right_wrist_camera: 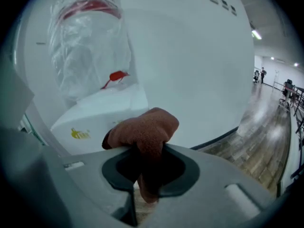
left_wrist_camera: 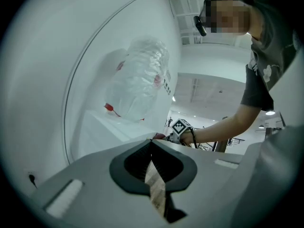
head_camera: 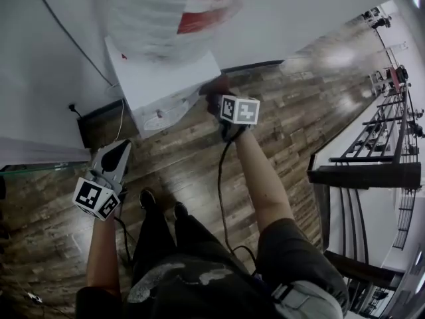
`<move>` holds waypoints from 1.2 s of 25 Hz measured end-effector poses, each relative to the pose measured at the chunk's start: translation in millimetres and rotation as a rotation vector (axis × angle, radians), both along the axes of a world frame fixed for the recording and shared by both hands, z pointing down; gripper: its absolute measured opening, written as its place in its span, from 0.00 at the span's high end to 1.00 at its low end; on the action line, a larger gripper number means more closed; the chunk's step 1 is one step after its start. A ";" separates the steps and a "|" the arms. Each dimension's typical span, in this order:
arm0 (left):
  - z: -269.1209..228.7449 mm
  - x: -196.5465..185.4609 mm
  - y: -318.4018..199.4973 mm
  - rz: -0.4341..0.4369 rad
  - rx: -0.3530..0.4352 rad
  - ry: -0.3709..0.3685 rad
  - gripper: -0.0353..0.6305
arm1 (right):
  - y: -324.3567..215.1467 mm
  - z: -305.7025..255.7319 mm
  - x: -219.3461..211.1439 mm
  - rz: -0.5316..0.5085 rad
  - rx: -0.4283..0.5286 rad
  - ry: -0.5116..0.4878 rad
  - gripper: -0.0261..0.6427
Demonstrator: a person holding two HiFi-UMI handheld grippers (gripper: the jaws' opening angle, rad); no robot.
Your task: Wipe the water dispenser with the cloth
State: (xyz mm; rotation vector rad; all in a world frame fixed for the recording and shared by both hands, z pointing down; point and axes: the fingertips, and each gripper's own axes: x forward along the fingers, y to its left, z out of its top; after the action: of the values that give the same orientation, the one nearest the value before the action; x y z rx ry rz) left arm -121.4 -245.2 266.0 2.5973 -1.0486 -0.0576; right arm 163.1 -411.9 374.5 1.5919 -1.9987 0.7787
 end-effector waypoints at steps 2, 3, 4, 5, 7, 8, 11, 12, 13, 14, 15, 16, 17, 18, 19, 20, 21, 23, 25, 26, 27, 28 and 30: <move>-18.8 3.3 0.4 0.008 0.015 0.007 0.93 | -2.4 -23.5 -3.6 -0.006 0.021 -0.003 0.87; -26.6 4.7 1.3 0.012 0.023 0.014 0.93 | -2.6 -33.2 -4.9 -0.005 0.032 -0.005 0.87; -33.3 5.5 2.9 0.014 0.032 0.022 0.93 | -1.7 -41.1 -6.0 -0.003 0.040 -0.010 0.87; -40.1 6.0 5.1 0.016 0.039 0.029 0.93 | -0.1 -47.5 -7.1 0.001 0.047 -0.015 0.87; -55.9 6.0 10.5 0.019 0.054 0.036 0.93 | 4.5 -58.8 -8.9 0.012 0.060 -0.026 0.87; -62.3 4.8 13.7 0.021 0.063 0.039 0.93 | 7.7 -64.2 -9.5 0.020 0.067 -0.034 0.87; -73.6 -3.5 22.0 0.017 0.081 0.034 0.93 | 22.6 -77.1 -11.3 0.056 0.089 -0.082 0.87; -75.0 -7.1 23.5 0.013 0.084 0.032 0.93 | 29.3 -80.1 -12.1 0.070 0.099 -0.103 0.87; -75.7 -10.7 24.3 0.009 0.087 0.034 0.93 | 36.4 -83.3 -13.5 0.082 0.110 -0.120 0.87; -77.0 -13.8 24.8 0.004 0.088 0.035 0.93 | 44.0 -86.8 -15.8 0.087 0.121 -0.133 0.87; -79.4 -15.7 26.1 0.000 0.086 0.035 0.93 | 52.3 -90.6 -19.2 0.084 0.132 -0.141 0.87; -81.9 -16.1 28.6 -0.001 0.083 0.033 0.93 | 62.0 -94.3 -23.6 0.073 0.144 -0.146 0.87; -82.9 -15.3 32.4 0.002 0.083 0.032 0.93 | 72.7 -98.3 -28.8 0.055 0.158 -0.151 0.87; -82.4 -13.4 36.8 0.008 0.090 0.029 0.93 | 83.9 -103.0 -34.8 0.031 0.175 -0.156 0.87; -82.2 -10.9 41.1 0.012 0.100 0.025 0.93 | 94.6 -108.7 -41.5 0.006 0.194 -0.165 0.87; -83.1 -8.3 45.3 0.011 0.106 0.019 0.93 | 105.1 -114.9 -48.5 -0.019 0.213 -0.179 0.87; -84.3 -5.8 50.2 0.000 0.108 0.015 0.94 | 116.3 -120.6 -55.1 -0.042 0.230 -0.198 0.87; -87.3 2.0 65.8 -0.030 0.111 0.017 0.93 | 143.6 -128.6 -64.9 -0.088 0.254 -0.248 0.87; -90.5 16.3 88.2 -0.051 0.116 0.014 0.93 | 174.2 -132.2 -67.8 -0.135 0.262 -0.295 0.87; -90.2 23.7 100.0 -0.063 0.120 0.011 0.93 | 188.6 -133.8 -67.3 -0.158 0.265 -0.316 0.87; -89.9 31.0 112.3 -0.078 0.120 0.012 0.93 | 202.8 -136.1 -66.2 -0.182 0.269 -0.337 0.87; -89.0 38.2 125.6 -0.096 0.118 0.017 0.93 | 217.7 -138.9 -64.7 -0.210 0.276 -0.359 0.87; -86.7 53.9 154.5 -0.130 0.110 0.026 0.93 | 250.4 -142.6 -60.5 -0.272 0.285 -0.397 0.87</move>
State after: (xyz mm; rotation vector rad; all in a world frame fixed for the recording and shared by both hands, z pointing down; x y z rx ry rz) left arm -67.5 -90.8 179.3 2.6140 -1.2367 -0.1847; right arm 102.6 -161.5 231.9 1.3401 -2.6463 0.7743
